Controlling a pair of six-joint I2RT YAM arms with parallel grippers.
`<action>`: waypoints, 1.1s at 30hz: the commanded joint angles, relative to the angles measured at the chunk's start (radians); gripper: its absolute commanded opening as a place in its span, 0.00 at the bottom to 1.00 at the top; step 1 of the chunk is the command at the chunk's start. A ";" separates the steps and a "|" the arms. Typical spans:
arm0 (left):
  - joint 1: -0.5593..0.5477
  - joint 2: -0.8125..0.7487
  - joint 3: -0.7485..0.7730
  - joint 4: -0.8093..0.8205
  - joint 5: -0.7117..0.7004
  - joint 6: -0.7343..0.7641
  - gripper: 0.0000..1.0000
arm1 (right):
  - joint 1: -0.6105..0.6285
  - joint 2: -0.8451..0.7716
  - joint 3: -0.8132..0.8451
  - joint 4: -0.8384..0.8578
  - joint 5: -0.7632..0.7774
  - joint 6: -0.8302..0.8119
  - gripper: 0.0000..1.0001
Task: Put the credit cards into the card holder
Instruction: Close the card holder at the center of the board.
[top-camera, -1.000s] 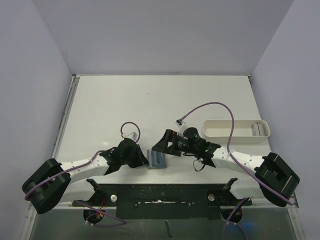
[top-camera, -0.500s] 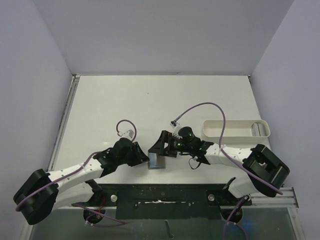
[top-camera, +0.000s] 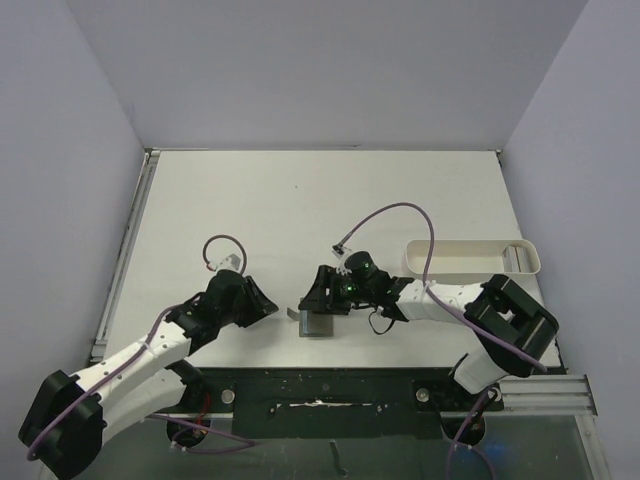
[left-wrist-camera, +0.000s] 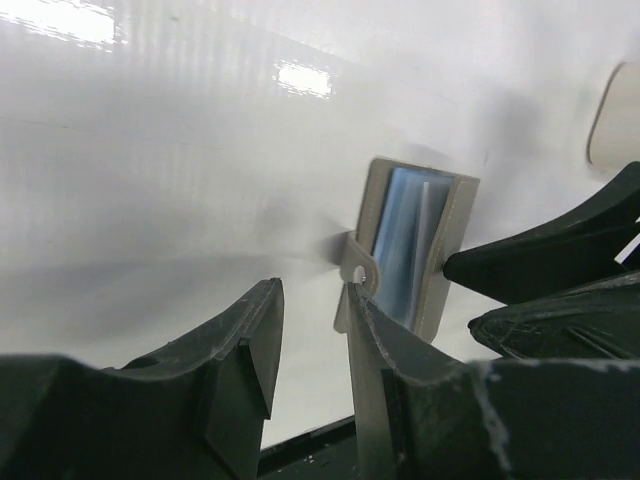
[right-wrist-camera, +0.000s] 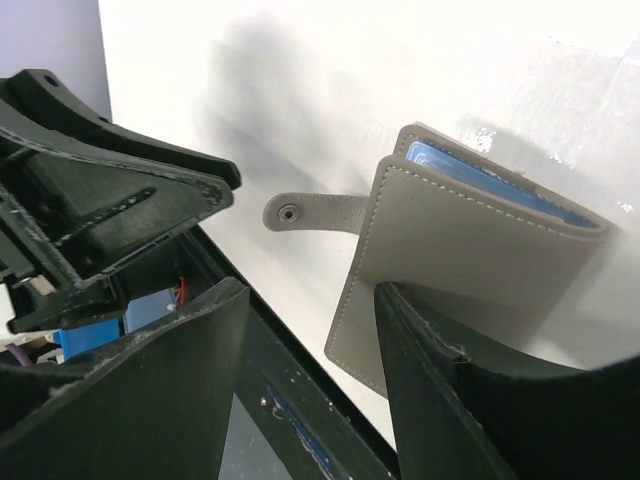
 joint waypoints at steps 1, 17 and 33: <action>0.042 -0.031 0.064 -0.043 -0.014 0.039 0.33 | 0.009 0.044 0.053 -0.001 -0.003 -0.033 0.55; 0.064 0.100 0.004 0.177 0.139 0.045 0.21 | 0.021 -0.021 0.217 -0.330 0.062 -0.322 0.50; 0.065 0.231 0.007 0.316 0.230 0.057 0.19 | 0.019 -0.015 0.192 -0.383 0.118 -0.539 0.39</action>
